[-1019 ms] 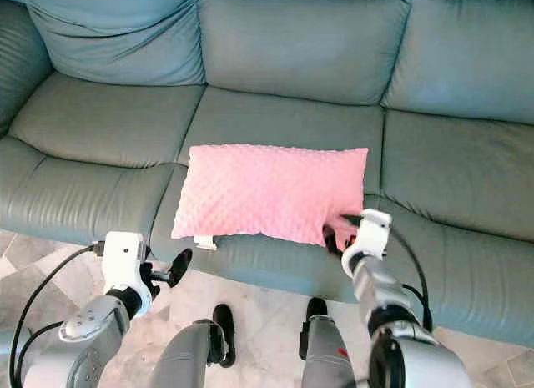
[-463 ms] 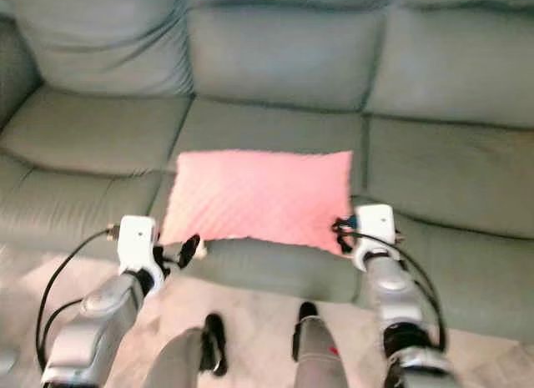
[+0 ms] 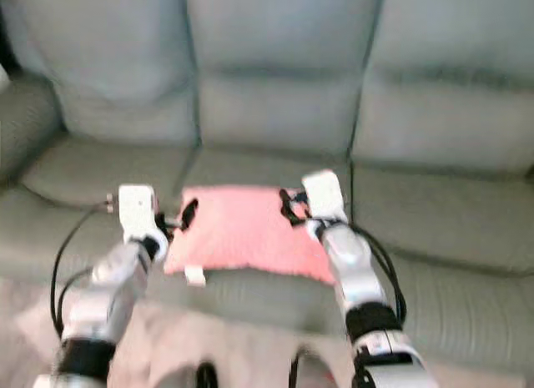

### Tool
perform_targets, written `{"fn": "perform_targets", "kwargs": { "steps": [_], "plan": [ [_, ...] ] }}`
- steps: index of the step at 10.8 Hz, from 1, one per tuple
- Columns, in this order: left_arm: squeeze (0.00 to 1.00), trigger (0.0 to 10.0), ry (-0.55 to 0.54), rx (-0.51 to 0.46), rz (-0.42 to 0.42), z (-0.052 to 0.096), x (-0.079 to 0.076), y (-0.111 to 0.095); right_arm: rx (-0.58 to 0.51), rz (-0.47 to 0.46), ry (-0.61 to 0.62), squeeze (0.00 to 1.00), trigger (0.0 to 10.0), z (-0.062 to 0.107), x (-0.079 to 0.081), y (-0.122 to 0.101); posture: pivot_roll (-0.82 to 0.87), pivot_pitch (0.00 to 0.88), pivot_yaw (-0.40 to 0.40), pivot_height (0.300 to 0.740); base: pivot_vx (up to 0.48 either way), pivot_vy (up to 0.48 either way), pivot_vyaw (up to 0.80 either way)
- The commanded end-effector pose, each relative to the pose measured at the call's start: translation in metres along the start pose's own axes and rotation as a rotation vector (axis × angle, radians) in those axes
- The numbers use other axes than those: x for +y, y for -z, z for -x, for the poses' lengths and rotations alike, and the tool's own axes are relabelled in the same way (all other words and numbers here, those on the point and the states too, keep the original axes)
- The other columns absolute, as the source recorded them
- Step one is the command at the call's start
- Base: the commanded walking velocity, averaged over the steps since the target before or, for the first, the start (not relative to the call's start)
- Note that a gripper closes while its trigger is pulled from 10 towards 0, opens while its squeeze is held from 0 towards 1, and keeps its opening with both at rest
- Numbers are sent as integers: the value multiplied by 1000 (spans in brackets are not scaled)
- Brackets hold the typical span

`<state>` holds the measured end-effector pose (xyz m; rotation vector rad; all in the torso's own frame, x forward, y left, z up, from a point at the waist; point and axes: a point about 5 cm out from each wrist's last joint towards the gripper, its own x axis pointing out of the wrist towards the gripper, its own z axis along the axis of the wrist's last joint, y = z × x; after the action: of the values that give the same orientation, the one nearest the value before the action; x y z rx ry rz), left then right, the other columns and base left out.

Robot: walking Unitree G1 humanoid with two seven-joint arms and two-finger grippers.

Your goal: Move the pillow to the sofa

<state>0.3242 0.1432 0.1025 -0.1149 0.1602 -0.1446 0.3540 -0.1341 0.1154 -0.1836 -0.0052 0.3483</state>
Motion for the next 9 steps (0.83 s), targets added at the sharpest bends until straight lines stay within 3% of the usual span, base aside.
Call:
{"fn": "perform_targets", "kwargs": {
  "steps": [1, 3, 5, 7, 9],
  "plan": [
    [0, 10000, -14, -6, -12, -2, 5, 1, -12, -9, -50, 0, 10000, -3, 7, -7, -151, 0, 67, 740, 0, 0, 0],
    [0, 10000, -36, -90, -28, -9, 9, -14, -41, -4, -112, 0, 10000, 3, 16, -16, -167, 0, 68, 740, 0, 0, 0],
    [0, 10000, -29, -136, -53, -7, 12, -22, -39, -43, -84, 0, 10000, 20, 19, -10, -162, 0, 56, 740, 0, 0, 0],
    [0, 10000, -51, -70, -82, 20, 30, -4, 44, -166, 64, 0, 10000, 37, 14, 7, -142, 0, 43, 740, 0, 0, 0],
    [0, 10000, -107, -35, -93, 35, 40, 10, 51, -246, 156, 0, 10000, 46, 10, 11, -134, 0, 52, 740, 0, 0, 0]
  ]
}}
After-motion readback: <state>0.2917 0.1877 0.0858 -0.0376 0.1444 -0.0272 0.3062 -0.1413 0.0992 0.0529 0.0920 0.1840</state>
